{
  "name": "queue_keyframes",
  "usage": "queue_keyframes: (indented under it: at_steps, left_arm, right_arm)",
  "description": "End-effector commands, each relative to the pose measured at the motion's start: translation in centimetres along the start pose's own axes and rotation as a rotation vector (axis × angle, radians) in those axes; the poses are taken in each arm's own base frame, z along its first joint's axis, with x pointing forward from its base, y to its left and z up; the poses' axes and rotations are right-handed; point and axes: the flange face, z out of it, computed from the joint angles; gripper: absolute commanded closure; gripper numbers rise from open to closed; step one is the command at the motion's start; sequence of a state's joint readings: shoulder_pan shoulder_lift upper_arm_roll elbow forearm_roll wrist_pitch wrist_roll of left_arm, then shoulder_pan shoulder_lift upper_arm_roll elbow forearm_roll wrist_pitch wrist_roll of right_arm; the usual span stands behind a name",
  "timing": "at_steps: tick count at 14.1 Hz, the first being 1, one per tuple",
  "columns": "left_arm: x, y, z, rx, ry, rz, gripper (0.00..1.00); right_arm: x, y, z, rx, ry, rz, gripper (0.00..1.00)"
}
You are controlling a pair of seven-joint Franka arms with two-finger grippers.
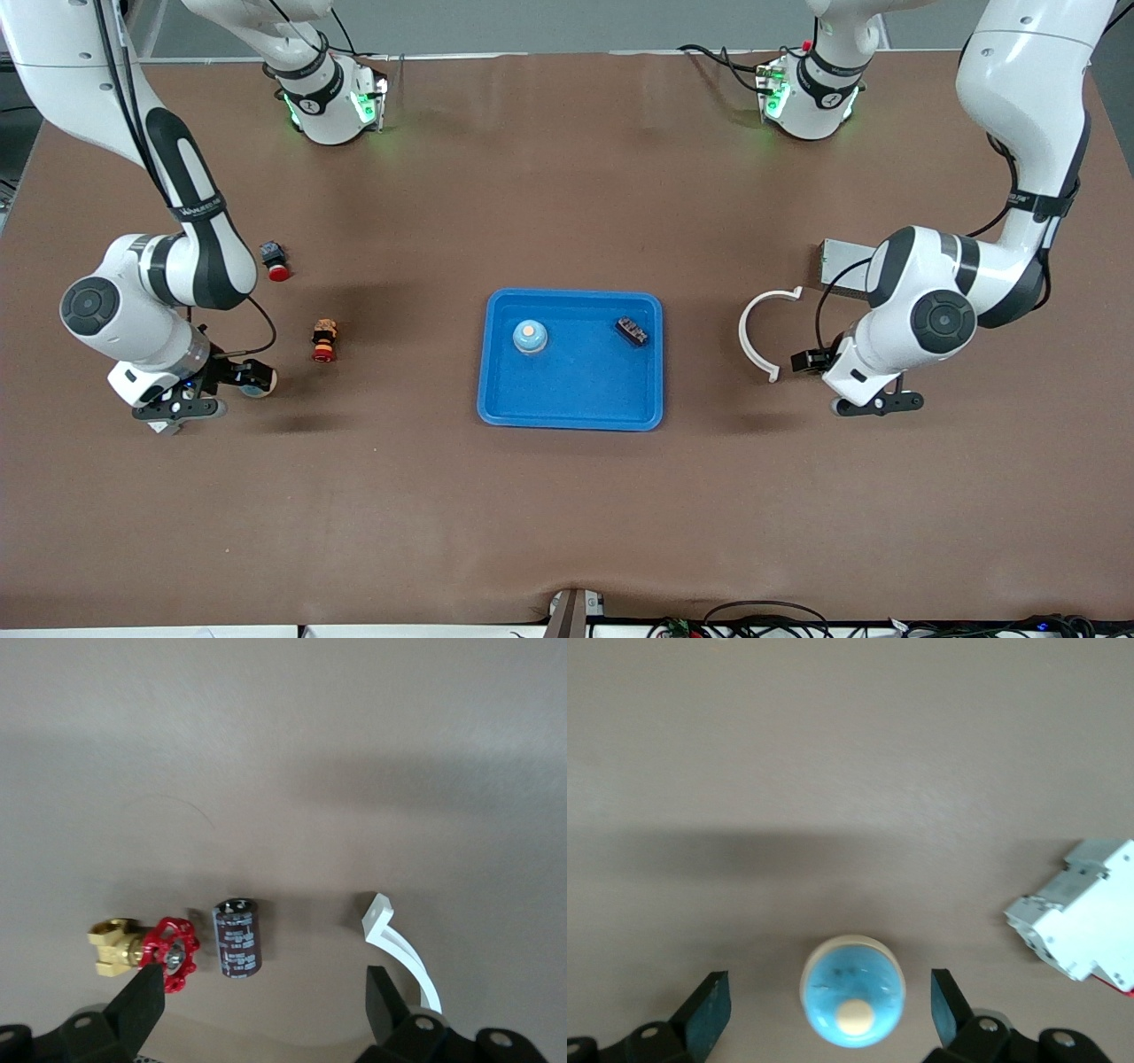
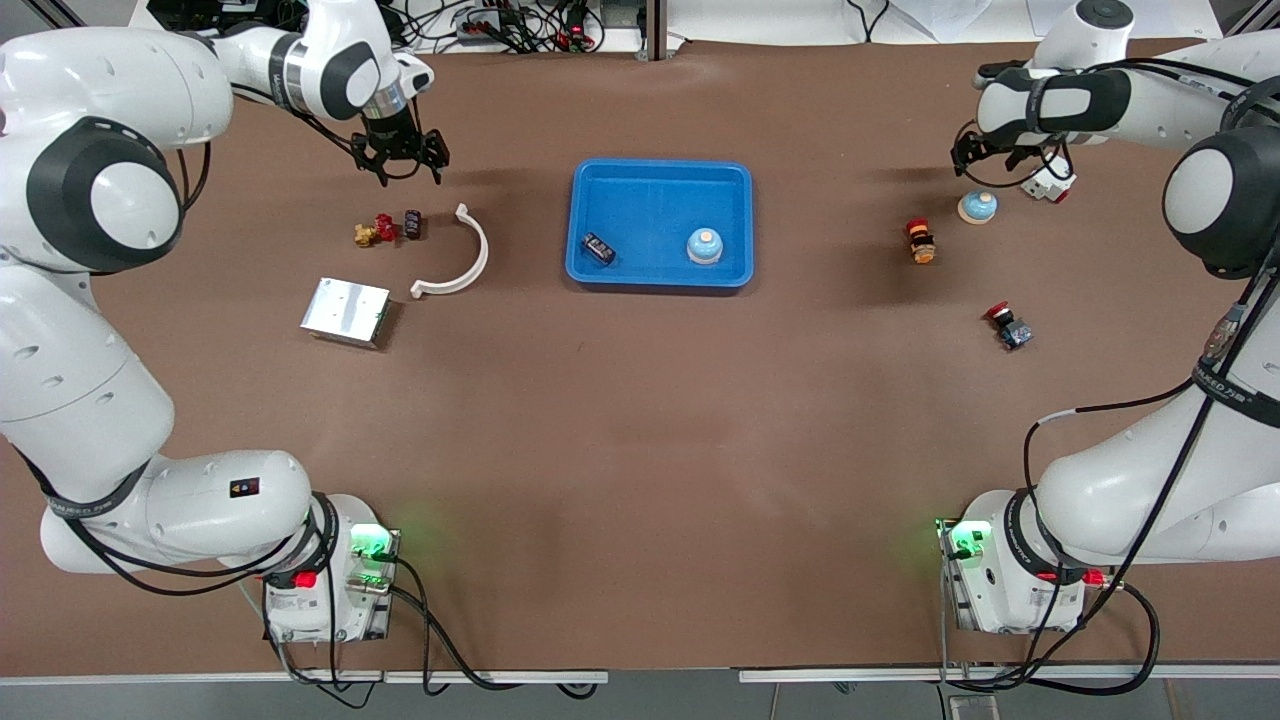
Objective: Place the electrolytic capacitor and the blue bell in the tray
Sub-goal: 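Grasp the blue button with the right gripper while the left gripper grasps the capacitor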
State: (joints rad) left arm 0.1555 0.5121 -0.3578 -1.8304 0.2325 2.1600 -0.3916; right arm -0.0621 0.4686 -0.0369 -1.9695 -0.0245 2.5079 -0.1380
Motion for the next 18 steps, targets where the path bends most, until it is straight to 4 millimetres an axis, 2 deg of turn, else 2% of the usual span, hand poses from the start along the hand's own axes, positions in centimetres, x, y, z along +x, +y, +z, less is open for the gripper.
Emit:
queue_keyframes:
  at_steps: [1,6,9,18]
  left_arm:
    - [0.0,0.3,1.4,0.012,-0.026,0.008,0.00]
    - [-0.4,0.5,4.8,0.017,-0.083,0.018,0.00]
    - [-0.6,0.1,5.8,0.020,-0.100,0.016,0.00]
    - [-0.3,-0.5,7.5,0.073,-0.100,0.035,0.00]
  right_arm:
    - [-0.7,1.3,0.1,0.014,0.007,0.000,0.00]
    - [-1.3,1.2,1.0,0.035,0.000,0.027,0.00]
    - [-1.6,1.1,2.7,0.032,0.011,0.028,0.00]
    - [-2.1,1.1,4.3,0.036,-0.011,0.031,0.00]
